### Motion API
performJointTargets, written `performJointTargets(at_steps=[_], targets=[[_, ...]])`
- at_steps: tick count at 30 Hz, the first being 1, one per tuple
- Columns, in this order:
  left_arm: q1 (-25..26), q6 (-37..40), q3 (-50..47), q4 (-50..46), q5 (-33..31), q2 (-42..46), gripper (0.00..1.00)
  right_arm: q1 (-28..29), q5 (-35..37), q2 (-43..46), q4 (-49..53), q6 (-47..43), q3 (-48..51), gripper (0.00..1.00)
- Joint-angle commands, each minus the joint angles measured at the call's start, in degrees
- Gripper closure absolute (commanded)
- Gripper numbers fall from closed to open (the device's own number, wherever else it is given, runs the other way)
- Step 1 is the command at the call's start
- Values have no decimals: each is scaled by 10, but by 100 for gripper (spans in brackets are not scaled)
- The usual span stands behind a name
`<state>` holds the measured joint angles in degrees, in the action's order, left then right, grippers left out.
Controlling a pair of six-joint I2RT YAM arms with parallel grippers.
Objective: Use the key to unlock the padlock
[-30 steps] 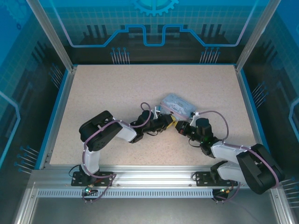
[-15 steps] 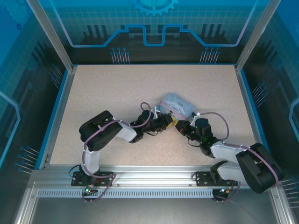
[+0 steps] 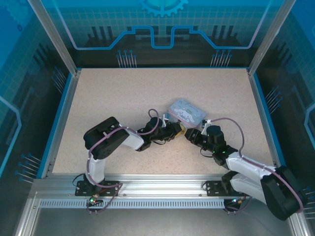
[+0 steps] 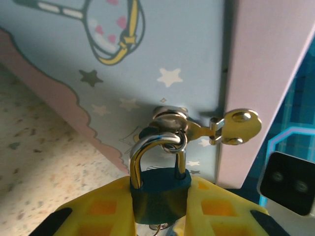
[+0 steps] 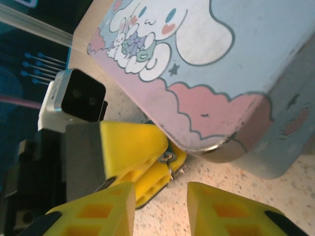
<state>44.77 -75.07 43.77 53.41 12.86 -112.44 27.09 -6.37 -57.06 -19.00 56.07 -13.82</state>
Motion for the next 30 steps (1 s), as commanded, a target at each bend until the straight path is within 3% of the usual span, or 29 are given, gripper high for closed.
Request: performJointTargets(at_steps=[1,8,13,20,26,30], targets=[[-4,23,-5,-10,0,6,86,5,21,51,153,-73,-40,60],[-4,39,-9,-39,-8,-6,85,-13,39,79,295,-126,-94,50],[-4,51,-18,-50,-15,-1,71,-44,43,52,350,-156,-131,46],[-19,83,-40,-82,-19,46,47,-104,1,15,360,-190,-167,37],[-35,119,-91,-109,-46,124,41,-165,-66,-39,316,-198,-177,19],[-59,169,-110,-180,-73,202,37,-176,-114,-110,273,-204,-202,15]])
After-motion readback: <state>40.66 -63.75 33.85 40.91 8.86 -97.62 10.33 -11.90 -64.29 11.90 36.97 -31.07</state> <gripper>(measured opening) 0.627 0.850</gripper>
